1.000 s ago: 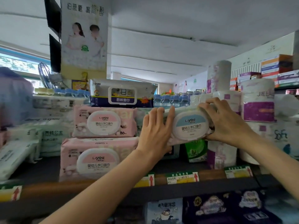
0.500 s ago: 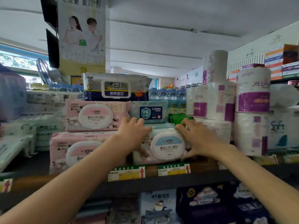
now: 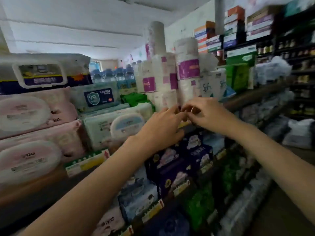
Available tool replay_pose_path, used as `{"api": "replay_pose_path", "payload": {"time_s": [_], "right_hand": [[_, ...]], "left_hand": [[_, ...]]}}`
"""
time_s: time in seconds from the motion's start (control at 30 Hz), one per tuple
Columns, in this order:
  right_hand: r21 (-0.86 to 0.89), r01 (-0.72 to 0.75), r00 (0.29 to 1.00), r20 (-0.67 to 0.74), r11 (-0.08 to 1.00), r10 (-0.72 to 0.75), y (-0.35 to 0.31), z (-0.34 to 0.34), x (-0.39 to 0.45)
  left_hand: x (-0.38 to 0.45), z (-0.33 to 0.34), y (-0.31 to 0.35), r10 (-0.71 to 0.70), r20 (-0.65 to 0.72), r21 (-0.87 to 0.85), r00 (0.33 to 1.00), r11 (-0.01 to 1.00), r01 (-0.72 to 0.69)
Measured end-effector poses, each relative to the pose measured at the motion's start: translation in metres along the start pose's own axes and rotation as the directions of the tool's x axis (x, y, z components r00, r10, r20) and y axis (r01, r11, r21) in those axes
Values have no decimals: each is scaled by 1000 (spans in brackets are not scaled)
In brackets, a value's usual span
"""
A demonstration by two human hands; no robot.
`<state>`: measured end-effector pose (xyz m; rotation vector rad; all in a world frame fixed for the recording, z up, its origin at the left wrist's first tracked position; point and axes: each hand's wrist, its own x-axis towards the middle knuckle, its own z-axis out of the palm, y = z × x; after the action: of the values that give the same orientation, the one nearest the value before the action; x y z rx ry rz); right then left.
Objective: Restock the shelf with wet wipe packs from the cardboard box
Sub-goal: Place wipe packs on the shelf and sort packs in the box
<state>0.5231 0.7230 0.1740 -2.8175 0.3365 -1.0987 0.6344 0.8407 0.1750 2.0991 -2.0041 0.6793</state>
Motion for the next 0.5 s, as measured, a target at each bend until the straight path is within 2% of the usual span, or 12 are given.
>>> {"api": "replay_pose_path", "payload": {"time_s": [0.1, 0.13, 0.2, 0.27, 0.33, 0.43, 0.5], "right_hand": [[-97, -306, 949, 44, 947, 311, 23, -31, -99], [-159, -406, 903, 84, 900, 422, 30, -40, -140], [-283, -590, 764, 110, 756, 636, 39, -61, -236], [-361, -747, 572, 80, 559, 816, 30, -89, -335], [-406, -851, 346, 44, 333, 937, 13, -117, -431], [-469, -883, -9, 52, 16, 999, -20, -145, -559], [-477, -866, -211, 79, -149, 974, -38, -152, -629]], "left_hand": [[12, 46, 71, 230, 113, -166, 967, 964, -210], [14, 64, 100, 292, 154, -207, 944, 944, -258], [10, 96, 169, 425, 241, -336, 873, 880, -336], [-6, 120, 245, 572, 320, -444, 755, 795, -414], [-32, 139, 318, 700, 374, -521, 608, 701, -487], [-76, 161, 413, 827, 396, -607, 400, 562, -561], [-104, 177, 464, 871, 415, -636, 263, 484, -600]]}}
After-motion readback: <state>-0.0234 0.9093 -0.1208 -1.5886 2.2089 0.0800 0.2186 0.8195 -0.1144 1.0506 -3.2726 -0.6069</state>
